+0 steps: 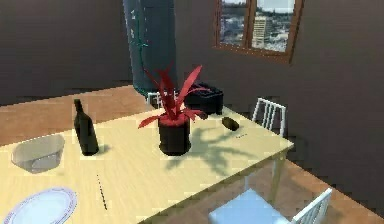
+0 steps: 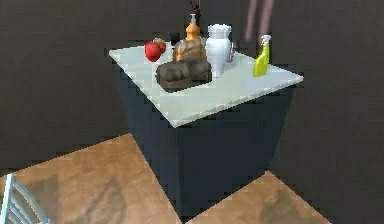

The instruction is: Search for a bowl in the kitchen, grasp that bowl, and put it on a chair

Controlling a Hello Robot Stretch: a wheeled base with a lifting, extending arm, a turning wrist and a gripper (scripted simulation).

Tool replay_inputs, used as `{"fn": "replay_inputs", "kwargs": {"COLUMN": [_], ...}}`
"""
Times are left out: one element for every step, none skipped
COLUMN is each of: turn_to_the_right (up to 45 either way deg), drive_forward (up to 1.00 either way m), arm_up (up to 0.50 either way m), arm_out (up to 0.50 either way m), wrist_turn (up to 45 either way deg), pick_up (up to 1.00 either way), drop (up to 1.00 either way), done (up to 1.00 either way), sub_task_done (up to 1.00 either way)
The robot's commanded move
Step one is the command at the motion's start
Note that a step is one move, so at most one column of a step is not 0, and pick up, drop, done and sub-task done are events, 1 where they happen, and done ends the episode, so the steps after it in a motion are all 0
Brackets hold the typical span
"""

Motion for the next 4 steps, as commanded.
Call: {"fn": "replay_inputs", "kwargs": {"turn_to_the_right": [0.0, -45.0, -45.0, -45.0], "drive_forward": [0.4, 0.0, 0.0, 0.0], "arm_up": [0.0, 0.0, 0.0, 0.0], "arm_out": [0.0, 0.0, 0.0, 0.0], "wrist_turn": [0.0, 0.0, 0.0, 0.0], "pick_up": [0.0, 0.0, 0.0, 0.0], "drop": [0.0, 0.0, 0.0, 0.0], "done": [0.0, 0.0, 0.0, 0.0], "sub_task_done": [0.0, 0.0, 0.0, 0.0]}}
